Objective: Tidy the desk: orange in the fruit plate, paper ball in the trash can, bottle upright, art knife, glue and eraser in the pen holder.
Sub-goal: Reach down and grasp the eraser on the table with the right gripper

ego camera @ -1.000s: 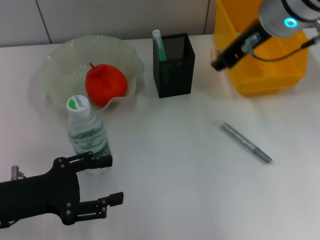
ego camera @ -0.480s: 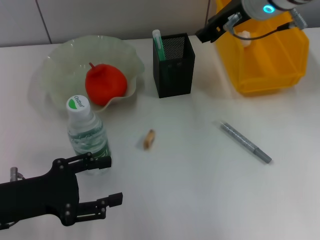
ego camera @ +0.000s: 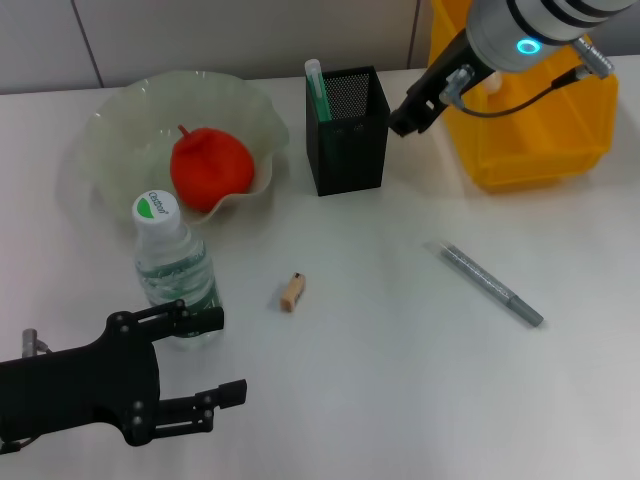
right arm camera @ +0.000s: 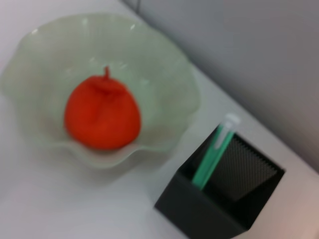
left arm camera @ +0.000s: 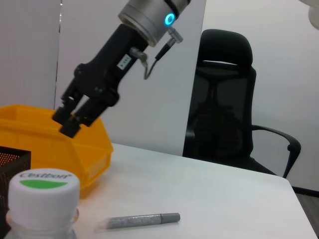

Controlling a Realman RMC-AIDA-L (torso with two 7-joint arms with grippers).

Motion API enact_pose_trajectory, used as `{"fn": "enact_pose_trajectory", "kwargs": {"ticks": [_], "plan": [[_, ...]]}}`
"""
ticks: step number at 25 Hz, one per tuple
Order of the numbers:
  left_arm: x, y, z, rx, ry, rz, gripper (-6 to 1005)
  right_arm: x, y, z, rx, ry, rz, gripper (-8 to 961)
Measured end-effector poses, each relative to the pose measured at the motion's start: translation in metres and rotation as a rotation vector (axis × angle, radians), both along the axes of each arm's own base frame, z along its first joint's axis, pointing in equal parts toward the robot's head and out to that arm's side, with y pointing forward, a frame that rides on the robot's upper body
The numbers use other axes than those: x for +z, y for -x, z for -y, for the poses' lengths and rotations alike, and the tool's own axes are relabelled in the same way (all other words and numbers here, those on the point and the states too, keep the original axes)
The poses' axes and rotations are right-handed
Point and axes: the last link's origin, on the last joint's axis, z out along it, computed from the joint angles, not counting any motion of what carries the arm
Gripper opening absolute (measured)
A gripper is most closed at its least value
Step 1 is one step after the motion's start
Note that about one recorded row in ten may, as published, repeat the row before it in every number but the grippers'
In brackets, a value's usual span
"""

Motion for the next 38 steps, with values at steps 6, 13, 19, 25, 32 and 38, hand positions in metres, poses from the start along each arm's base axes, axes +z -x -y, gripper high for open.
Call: {"fn": "enact_pose_trajectory", "kwargs": {"ticks": [6,13,19,25,32,38], "plan": [[0.0,0.0,0.0,-0.01,-0.006,-0.002,786,-0.006,0.006,0.016,-0.021,0.116,0.012,433],[0.002,0.001,0.002,-0.018,-0.02,0.007,786,-0.033,-0.003,0.024,-0.039,0.277,-0.005,450],[0.002,0.002,0.003,-0.016,-0.02,0.009,786,-0.066,-0.019,0.022,-0.037,0.337,-0.033,464],[0.002,0.002,0.003,-0.011,-0.015,0.009,786,-0.085,-0.017,0.026,0.001,0.408,-0.114,554],[0.001,0.001,0.003,-0.011,-0.012,0.011,786,-0.104,-0.019,0.03,0.045,0.417,-0.079,688],[0.0,0.002,0.005,-0.004,-0.009,0.015,786,-0.119,-0.023,0.033,0.064,0.41,-0.091,693]]}}
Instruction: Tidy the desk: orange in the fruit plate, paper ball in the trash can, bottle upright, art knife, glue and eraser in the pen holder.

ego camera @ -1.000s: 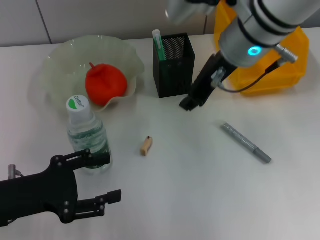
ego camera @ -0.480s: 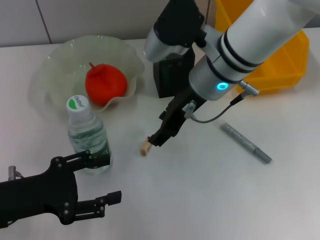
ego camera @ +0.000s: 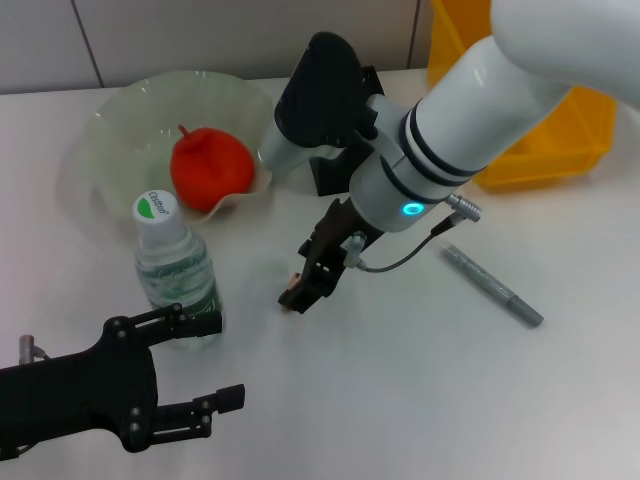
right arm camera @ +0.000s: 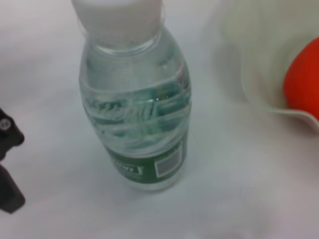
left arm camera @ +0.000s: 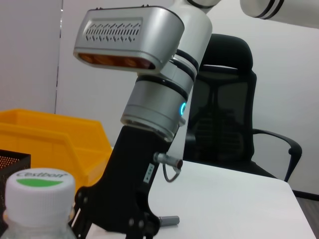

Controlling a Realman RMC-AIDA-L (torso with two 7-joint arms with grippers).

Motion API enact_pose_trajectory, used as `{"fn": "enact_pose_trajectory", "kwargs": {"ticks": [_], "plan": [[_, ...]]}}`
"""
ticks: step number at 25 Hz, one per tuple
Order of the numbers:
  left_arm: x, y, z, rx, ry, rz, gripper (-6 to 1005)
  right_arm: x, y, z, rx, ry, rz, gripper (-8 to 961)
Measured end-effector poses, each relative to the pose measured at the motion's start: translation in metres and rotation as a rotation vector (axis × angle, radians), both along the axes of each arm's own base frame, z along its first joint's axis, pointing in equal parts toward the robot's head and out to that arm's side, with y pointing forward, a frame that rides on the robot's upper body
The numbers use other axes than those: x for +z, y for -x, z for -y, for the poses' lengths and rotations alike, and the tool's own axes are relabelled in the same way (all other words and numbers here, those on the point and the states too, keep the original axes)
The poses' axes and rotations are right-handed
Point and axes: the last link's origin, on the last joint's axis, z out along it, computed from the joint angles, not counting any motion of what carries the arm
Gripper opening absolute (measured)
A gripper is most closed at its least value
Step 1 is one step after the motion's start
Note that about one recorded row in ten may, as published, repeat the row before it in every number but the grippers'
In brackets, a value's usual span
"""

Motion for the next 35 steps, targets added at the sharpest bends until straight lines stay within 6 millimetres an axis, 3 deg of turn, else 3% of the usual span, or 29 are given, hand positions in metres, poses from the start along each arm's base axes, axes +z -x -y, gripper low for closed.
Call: {"fn": "enact_pose_trajectory", "kwargs": {"ticks": [25,30,35], "plan": [[-0.002,-0.001,-0.001,0.0,0.006,-0.002,786,-0.021,-0.015,0.001,-0.002,-0.028,0.003,689],[-0.002,0.0,0.0,0.004,0.006,-0.002,786,-0.022,-0.016,0.0,-0.005,-0.032,0.0,515],[-0.002,0.001,0.001,0.006,0.005,-0.003,786,-0.021,-0.016,0.0,-0.006,-0.033,-0.003,437]]}}
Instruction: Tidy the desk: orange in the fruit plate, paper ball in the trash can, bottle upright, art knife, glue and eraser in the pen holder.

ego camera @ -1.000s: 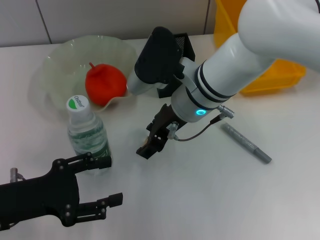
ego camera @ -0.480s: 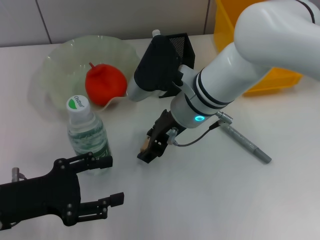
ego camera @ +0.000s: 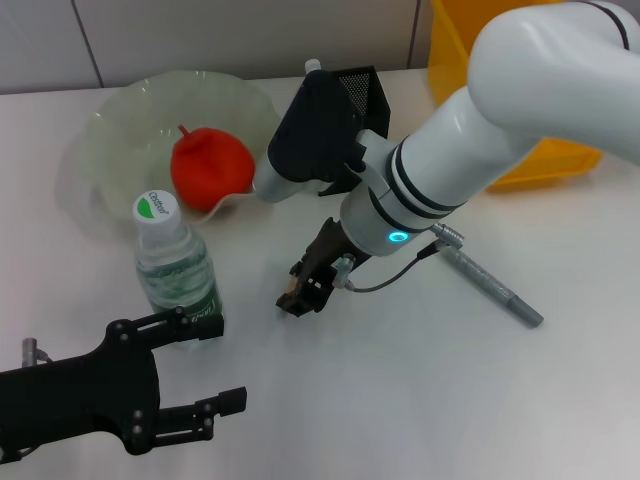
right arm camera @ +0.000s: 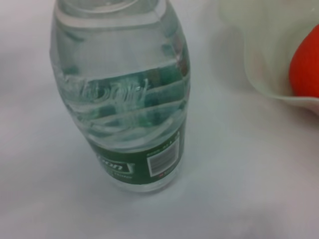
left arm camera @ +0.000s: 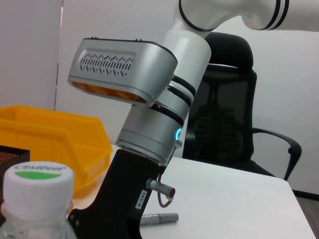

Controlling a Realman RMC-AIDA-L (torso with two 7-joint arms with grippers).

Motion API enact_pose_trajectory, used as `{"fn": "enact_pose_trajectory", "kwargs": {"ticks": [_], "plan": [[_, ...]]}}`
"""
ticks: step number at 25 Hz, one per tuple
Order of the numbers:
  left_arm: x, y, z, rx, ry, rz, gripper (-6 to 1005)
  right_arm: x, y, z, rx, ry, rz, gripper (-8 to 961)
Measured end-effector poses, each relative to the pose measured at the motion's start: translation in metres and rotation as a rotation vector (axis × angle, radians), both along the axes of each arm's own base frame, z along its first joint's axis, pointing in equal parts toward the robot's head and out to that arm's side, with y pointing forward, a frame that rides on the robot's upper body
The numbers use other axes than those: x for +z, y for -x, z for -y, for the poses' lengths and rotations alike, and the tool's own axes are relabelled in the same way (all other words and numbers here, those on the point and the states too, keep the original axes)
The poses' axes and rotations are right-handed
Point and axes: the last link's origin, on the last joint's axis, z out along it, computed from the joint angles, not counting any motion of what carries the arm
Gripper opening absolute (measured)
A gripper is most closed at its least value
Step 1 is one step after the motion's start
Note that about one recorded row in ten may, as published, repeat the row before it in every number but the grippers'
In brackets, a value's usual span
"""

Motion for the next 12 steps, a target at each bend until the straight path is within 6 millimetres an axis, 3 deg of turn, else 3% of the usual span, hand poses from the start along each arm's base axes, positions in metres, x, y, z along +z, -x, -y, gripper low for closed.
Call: {"fn": "enact_pose_trajectory", "kwargs": {"ticks": [5,7,8,9,10,12], "plan": [[0.0,0.0,0.0,0.001,0.0,0.0,786,0.012,0.009,-0.001,-0.003,-0.012,-0.04,406],[0.0,0.0,0.001,0.001,0.001,0.001,786,0.036,0.018,-0.002,-0.003,-0.043,-0.087,407],[0.0,0.0,0.001,0.0,0.002,0.002,786,0.036,0.018,-0.002,-0.003,-0.043,-0.087,407],[0.0,0.0,0.001,0.0,0.002,0.002,786,0.057,0.024,-0.004,0.012,-0.086,-0.116,407],[0.0,0.0,0.001,0.0,0.002,0.002,786,0.057,0.024,-0.004,0.012,-0.086,-0.116,407],[0.0,0.001,0.002,0.004,0.001,0.003,786,0.092,0.031,-0.006,0.04,-0.174,-0.159,407]]}}
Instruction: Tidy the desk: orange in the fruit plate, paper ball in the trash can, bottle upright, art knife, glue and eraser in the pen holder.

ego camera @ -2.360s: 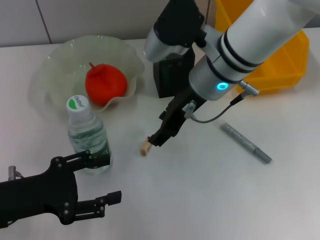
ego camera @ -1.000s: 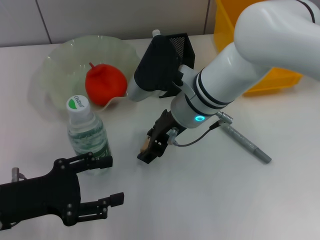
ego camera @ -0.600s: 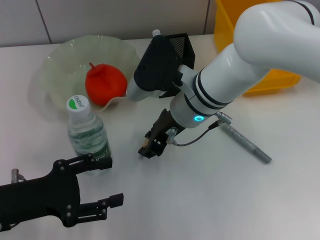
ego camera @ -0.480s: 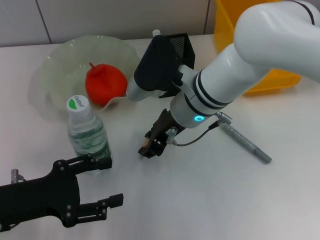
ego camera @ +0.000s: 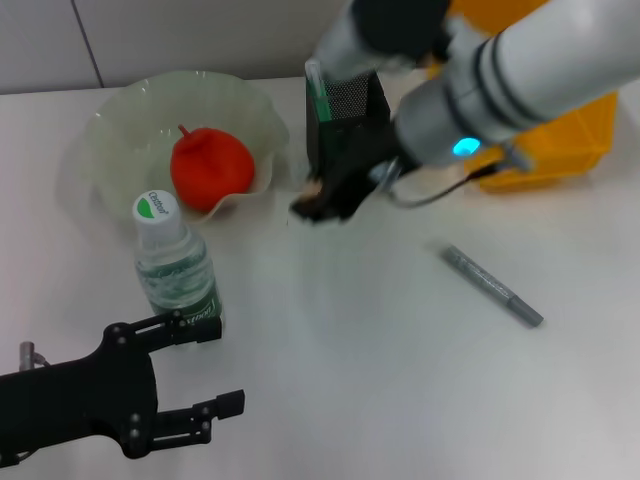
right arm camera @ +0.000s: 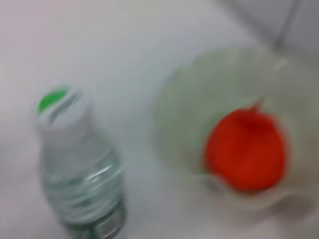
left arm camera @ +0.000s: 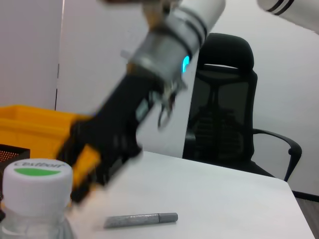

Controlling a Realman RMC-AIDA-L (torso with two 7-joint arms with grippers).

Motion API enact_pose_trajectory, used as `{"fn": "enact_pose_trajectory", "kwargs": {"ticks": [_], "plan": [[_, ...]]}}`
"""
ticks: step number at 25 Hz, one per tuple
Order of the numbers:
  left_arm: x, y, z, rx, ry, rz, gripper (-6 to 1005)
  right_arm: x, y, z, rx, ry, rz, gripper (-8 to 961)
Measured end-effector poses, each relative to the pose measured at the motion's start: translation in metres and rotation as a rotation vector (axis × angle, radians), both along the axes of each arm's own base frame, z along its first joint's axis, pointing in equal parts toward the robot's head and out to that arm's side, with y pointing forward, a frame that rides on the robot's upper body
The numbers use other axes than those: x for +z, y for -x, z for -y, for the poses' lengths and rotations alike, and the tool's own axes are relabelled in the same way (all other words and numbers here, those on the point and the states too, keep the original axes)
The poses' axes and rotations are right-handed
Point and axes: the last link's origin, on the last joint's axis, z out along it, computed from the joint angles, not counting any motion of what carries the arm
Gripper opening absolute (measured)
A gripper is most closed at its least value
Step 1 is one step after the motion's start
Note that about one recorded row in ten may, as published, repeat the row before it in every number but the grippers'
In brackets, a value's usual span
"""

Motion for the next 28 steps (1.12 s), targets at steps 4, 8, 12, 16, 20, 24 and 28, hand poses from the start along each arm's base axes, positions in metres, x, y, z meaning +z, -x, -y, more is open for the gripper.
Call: {"fn": "enact_pose_trajectory", "kwargs": {"ticks": [4,8,12,16,20,24,28], "plan": [[0.0,0.001,0.001,-0.001,-0.005,-0.003,786,0.03,0.003,-0.002,0.012,-0.095,-0.046,407],[0.0,0.001,0.001,-0.001,-0.005,-0.003,786,0.051,-0.001,-0.007,0.02,-0.194,-0.044,408],[-0.001,-0.001,-0.001,-0.006,-0.004,-0.002,786,0.053,-0.013,-0.02,0.008,-0.268,-0.012,411],[-0.001,-0.001,-0.001,-0.006,-0.004,-0.002,786,0.048,-0.019,-0.027,0.005,-0.292,-0.018,414],[-0.001,-0.001,-0.001,-0.006,-0.003,-0.002,786,0.033,-0.026,-0.038,0.017,-0.308,-0.014,418],[-0.001,-0.001,-0.001,-0.004,-0.002,-0.001,786,0.025,-0.032,-0.045,0.008,-0.323,-0.012,421],[-0.001,-0.001,-0.002,-0.003,-0.002,-0.001,786,0.023,-0.04,-0.055,-0.01,-0.371,-0.029,425]]}}
